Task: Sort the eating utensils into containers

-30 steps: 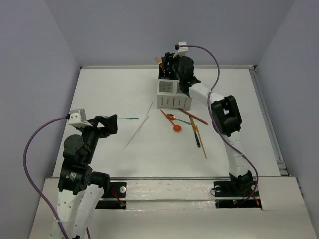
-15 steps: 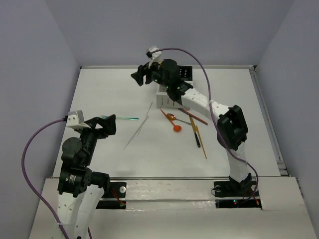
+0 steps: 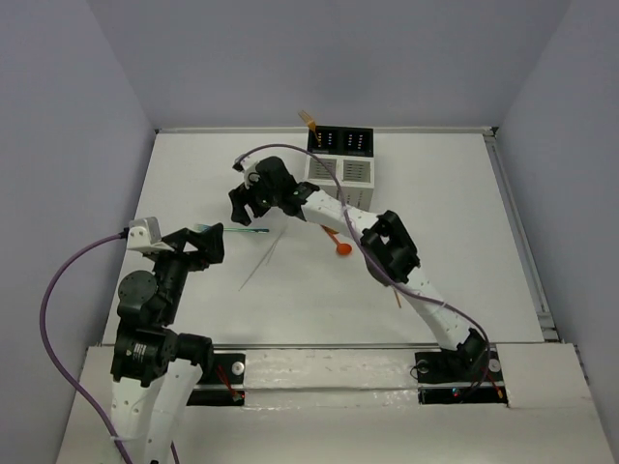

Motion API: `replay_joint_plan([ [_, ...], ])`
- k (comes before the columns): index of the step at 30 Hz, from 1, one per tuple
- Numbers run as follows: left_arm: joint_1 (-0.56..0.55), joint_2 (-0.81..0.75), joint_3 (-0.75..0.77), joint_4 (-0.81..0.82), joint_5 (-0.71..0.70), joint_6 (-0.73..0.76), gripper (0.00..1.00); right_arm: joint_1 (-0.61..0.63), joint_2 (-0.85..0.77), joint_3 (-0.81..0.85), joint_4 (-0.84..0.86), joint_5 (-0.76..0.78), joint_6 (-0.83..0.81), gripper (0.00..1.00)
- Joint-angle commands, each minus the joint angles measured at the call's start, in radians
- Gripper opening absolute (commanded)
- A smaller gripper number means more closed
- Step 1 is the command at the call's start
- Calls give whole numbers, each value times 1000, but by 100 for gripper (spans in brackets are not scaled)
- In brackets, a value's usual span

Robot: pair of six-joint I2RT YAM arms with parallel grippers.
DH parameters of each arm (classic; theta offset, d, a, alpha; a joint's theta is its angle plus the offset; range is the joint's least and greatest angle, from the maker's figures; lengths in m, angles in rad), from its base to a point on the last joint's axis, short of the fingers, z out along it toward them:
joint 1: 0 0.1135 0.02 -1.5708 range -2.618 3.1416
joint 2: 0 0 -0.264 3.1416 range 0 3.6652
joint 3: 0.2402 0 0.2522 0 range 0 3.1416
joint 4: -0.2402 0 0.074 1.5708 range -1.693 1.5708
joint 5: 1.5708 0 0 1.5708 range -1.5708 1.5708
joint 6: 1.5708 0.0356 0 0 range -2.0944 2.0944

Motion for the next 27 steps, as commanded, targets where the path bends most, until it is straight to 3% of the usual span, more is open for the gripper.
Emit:
replay_joint_plan([
  [1,-5,-22,16,51,3,-4,99,15,96,193,-106,32,-32,83],
  [5,-5,-30,16,52,4,-5,99,26,179,276,-128,37,-17,85],
  [16,-14,-44,16,51,3,-4,99,96,214,220,-99,90,-33,79],
  [23,-15,-54,16,51,4,-4,99,150,219,172,-130,265,-162,67],
  [27,-15,-57,16,51,4,-5,99,173,233,158,-154,366,-224,52],
])
